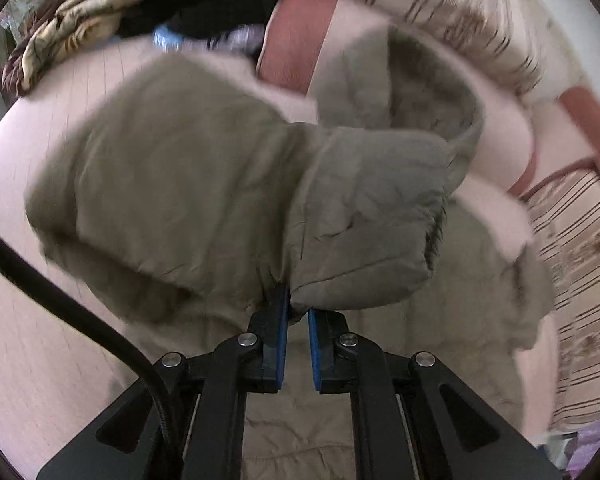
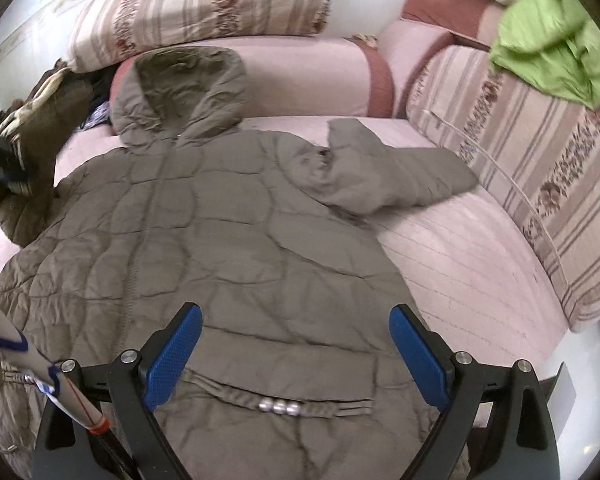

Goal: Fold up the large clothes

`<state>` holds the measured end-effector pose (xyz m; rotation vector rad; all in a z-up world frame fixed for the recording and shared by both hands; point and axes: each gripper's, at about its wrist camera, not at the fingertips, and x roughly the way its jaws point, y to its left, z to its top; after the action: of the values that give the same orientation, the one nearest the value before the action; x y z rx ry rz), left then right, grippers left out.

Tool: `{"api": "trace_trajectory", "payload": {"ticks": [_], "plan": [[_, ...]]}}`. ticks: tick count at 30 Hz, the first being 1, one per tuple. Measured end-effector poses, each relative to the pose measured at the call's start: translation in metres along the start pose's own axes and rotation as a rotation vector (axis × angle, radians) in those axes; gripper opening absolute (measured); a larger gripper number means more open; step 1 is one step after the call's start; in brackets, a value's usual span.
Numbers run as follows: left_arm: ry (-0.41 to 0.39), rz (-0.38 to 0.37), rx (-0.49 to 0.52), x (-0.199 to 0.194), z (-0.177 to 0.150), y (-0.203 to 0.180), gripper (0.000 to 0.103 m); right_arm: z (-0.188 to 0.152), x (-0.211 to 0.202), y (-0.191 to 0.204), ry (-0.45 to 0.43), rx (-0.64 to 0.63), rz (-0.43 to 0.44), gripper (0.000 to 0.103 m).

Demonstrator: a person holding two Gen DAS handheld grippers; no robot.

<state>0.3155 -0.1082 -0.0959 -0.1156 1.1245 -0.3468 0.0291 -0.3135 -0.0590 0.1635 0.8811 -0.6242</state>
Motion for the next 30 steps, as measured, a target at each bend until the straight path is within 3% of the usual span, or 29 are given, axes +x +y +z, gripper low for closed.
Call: {"api": "trace_trajectory", "payload": {"ticks": [4, 7, 9, 11, 14, 20, 26, 28, 30], "plan": [[0.055, 0.068, 0.003, 0.024, -0.018, 0.0, 0.012, 0.003, 0.01, -0.007, 0.032, 0.012, 0.032, 0.097], [0.053, 0.022, 0.036, 0.004, -0.029, -0.002, 0.02, 0.011, 0.019, -0.007, 0.05, 0.017, 0.08, 0.097], [0.029, -0.004, 0.052, -0.018, -0.042, -0.006, 0.061, 0.021, 0.026, -0.003, 0.063, 0.026, 0.133, 0.097], [-0.014, -0.018, 0.051, -0.039, -0.059, -0.006, 0.069, 0.035, 0.038, 0.004, 0.088, 0.05, 0.222, 0.097], [-0.046, 0.0, 0.062, -0.067, -0.091, 0.001, 0.069, 0.049, 0.06, 0.022, 0.126, 0.073, 0.355, 0.097], [-0.047, 0.063, -0.006, -0.083, -0.135, 0.027, 0.069, 0.075, 0.131, 0.06, 0.231, 0.142, 0.475, 0.097], [-0.086, 0.094, -0.035, -0.095, -0.169, 0.037, 0.069, 0.096, 0.187, 0.085, 0.293, 0.211, 0.445, 0.097], [-0.082, 0.13, -0.004, -0.093, -0.175, 0.032, 0.069, 0.102, 0.192, 0.087, 0.29, 0.225, 0.419, 0.08], [-0.071, 0.133, 0.011, -0.091, -0.178, 0.028, 0.069, 0.112, 0.193, 0.085, 0.3, 0.222, 0.402, 0.026]]}}
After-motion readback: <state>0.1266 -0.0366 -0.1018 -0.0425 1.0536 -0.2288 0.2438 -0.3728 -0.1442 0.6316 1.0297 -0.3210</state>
